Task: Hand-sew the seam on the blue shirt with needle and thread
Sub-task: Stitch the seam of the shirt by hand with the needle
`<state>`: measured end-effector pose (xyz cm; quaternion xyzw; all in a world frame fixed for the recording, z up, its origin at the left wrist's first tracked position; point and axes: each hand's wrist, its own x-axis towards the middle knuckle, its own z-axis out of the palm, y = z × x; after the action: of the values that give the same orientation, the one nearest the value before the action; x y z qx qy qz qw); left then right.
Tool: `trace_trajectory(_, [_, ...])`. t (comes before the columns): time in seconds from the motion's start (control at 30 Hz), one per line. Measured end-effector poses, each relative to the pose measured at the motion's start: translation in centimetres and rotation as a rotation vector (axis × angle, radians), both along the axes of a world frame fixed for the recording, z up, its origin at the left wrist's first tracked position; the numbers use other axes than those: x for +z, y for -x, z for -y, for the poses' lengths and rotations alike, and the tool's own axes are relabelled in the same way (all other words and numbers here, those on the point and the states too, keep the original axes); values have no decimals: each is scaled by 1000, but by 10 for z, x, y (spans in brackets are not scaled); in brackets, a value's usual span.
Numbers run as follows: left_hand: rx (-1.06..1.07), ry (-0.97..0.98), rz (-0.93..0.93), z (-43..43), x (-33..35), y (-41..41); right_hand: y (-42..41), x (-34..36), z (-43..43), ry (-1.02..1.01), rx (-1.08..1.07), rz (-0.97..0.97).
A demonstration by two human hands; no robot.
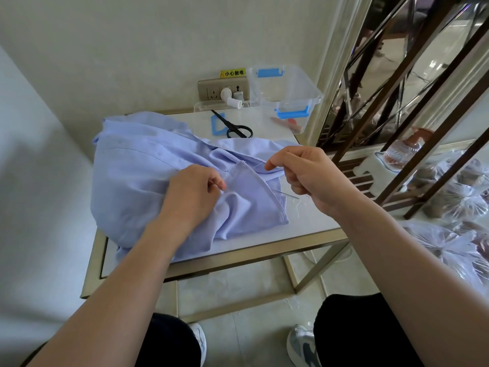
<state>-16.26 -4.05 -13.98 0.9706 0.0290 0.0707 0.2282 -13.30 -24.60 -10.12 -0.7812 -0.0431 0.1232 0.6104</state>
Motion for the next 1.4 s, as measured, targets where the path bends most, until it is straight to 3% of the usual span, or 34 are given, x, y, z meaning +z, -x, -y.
trace_trajectory(0.1, [-43, 86, 123, 1, 2, -2, 1, 0, 0, 17, 23, 8])
trace_trajectory(0.2, [-221, 252, 397, 9, 15, 1, 1, 0, 1, 32, 27, 29])
trace_trajectory(0.27, [-321, 357, 470, 18, 22, 6, 2, 1, 0, 34, 35, 45])
trace_trajectory(0.5, [-390, 755, 50, 34, 17, 9, 6, 4, -1, 45, 98, 93])
trace_trajectory(0.7, [-294, 727, 2, 34, 21, 5, 8, 5, 1, 70, 115, 94])
trace_trajectory(0.97, [38, 791, 21, 20, 6, -7, -3, 8, 11, -81, -130, 71])
trace_trajectory(1.13, [27, 726, 44, 18, 1, -7, -1, 8, 9, 23, -22, 61])
trace_trajectory(1.3, [-91, 560, 446, 18, 15, -2, 2, 8, 8, 40, 18, 76])
trace_trajectory(1.4, [-247, 573, 341, 31, 21, 5, 5, 7, 4, 65, 61, 110])
